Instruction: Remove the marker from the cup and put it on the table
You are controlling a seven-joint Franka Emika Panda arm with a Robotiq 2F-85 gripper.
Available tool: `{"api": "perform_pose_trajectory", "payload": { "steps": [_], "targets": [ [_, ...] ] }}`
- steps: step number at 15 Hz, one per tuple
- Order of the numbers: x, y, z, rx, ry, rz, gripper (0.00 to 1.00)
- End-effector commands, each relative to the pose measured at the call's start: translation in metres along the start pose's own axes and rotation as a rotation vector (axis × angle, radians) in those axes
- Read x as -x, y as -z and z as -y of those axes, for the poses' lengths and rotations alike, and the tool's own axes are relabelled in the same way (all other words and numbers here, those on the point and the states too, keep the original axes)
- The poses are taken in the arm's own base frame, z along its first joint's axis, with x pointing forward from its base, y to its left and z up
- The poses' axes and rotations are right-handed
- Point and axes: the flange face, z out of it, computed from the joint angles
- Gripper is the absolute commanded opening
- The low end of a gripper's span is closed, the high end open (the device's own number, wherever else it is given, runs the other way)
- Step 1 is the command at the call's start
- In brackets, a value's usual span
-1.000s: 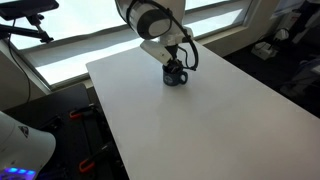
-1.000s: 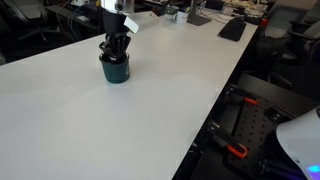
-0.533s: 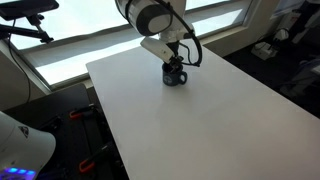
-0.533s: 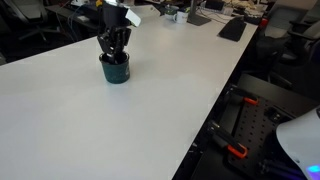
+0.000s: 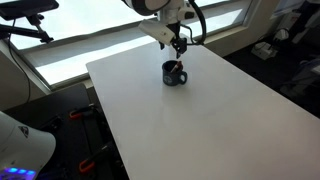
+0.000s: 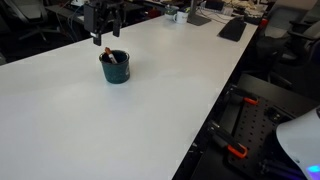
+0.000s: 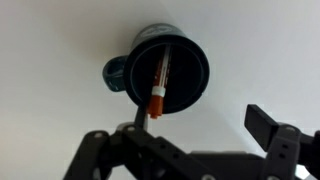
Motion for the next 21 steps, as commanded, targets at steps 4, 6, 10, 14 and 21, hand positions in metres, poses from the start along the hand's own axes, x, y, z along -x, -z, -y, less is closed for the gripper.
{"api": "perform_pose_trajectory", "payload": {
  "steps": [4,6,10,14,21],
  "targets": [
    [-0.007,0.022,-0.004,-0.009,-0.072,-0.079,1.0],
    [-0.006,0.015,-0.008,-0.013,-0.088,-0.082,1.0],
    [-0.002,-0.006,-0.014,-0.011,-0.092,-0.071,1.0],
    [-0.002,-0.034,-0.018,-0.012,-0.092,-0.071,1.0],
    [-0.01,-0.065,-0.018,-0.025,-0.09,-0.059,0.75]
  ]
}}
